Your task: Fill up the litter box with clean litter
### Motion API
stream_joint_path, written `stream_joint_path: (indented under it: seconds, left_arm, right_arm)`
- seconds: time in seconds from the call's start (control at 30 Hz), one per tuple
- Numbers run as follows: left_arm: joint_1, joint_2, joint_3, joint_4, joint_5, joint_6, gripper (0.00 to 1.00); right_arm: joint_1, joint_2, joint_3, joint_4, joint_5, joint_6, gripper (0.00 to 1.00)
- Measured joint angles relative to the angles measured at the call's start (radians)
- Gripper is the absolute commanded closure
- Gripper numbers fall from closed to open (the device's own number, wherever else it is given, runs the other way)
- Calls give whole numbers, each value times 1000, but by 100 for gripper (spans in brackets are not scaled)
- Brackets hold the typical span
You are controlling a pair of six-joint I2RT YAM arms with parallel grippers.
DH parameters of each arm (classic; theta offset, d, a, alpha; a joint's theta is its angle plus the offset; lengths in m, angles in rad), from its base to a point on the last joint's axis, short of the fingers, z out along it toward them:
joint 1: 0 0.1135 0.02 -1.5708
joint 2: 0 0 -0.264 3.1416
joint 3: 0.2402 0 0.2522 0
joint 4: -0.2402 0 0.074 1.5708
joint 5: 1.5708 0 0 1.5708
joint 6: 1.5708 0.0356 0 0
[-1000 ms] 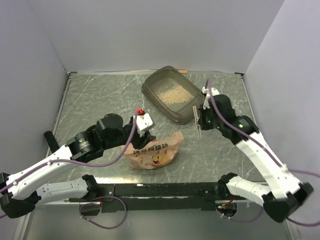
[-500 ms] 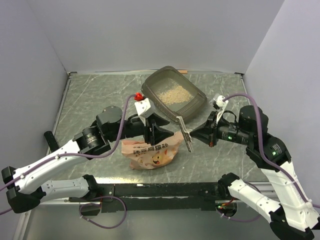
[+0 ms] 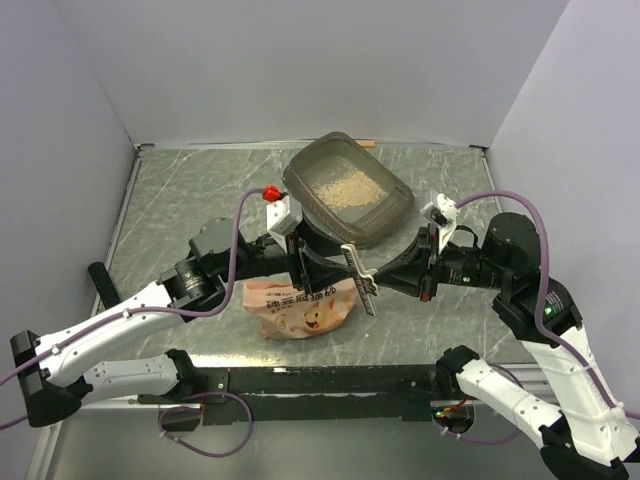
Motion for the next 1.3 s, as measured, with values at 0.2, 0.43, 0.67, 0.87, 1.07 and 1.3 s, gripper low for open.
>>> stream_joint_path:
  seconds: [0.2,0.43,0.67,0.87,1.07,1.3]
  left_arm:
    - [33,-16,-47,77,56,-35,48]
    - [72,-51,-76,150,108,-64,51]
    - [91,-64,-116,230,164,-100,53]
    - [104,-63,-125,282,204,-129,59]
    - [116,-63,-134,317,221,-149,80]
    - [117,-59,-134,336,265,-182,99]
  right_arm:
    - [0,6,-11,52,-40,23,100]
    - [0,17,-43,98,-82,47,100]
    - [0,34,-65,138,-107,72,100]
    - [0,47,-69,172,-135,90,100]
    - [1,55,-90,211,-168,108,100]
    - [0,54,-122,248,-196,109,72]
